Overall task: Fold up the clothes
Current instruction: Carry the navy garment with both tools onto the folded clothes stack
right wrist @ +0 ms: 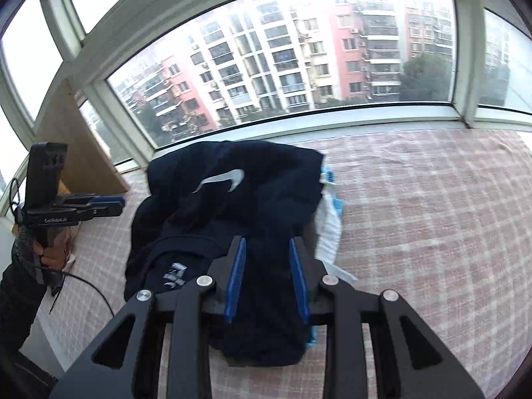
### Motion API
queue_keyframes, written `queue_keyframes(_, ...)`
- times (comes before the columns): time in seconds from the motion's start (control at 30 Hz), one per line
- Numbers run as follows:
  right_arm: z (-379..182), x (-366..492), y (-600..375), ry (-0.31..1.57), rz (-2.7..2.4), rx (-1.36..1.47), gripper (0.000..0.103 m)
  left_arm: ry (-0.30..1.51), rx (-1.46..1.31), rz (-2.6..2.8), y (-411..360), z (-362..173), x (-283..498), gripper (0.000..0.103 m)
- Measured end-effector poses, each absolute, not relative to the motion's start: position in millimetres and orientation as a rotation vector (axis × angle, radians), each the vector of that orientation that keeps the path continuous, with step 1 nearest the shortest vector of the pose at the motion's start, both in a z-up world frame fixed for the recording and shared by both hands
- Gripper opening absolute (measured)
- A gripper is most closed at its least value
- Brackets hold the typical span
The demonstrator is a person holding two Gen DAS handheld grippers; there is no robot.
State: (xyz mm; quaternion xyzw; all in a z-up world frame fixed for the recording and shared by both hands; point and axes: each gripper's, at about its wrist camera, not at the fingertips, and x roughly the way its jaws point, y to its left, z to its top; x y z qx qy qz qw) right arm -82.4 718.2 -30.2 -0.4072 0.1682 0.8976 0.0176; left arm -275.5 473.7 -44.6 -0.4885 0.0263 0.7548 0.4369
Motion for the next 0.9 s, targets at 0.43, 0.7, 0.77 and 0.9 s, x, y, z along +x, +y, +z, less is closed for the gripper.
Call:
queue_keyframes(0.43, -33, -123, 725, 0.455, 2.767, -1.449, 0.027, 0.107, -1.242, 1.968, 495, -50, -317, 0.017)
queue_keyframes(0.7, -77, -207, 752, 0.371, 2.634, -1.55, 0.026, 0.268, -1.294, 1.96, 535, -82, -386, 0.002)
queue_keyframes(0.77, -83, -207, 766, 0.488, 2.619, -1.571, 0.025, 0.158, -1.338, 1.959, 523, -80, -401, 0.002)
queue_keyframes(0.9, -46, -201, 778, 0.589, 2.733, -1.391, 0.027, 0.206, -1.216, 1.986, 513, -44, -386, 0.015)
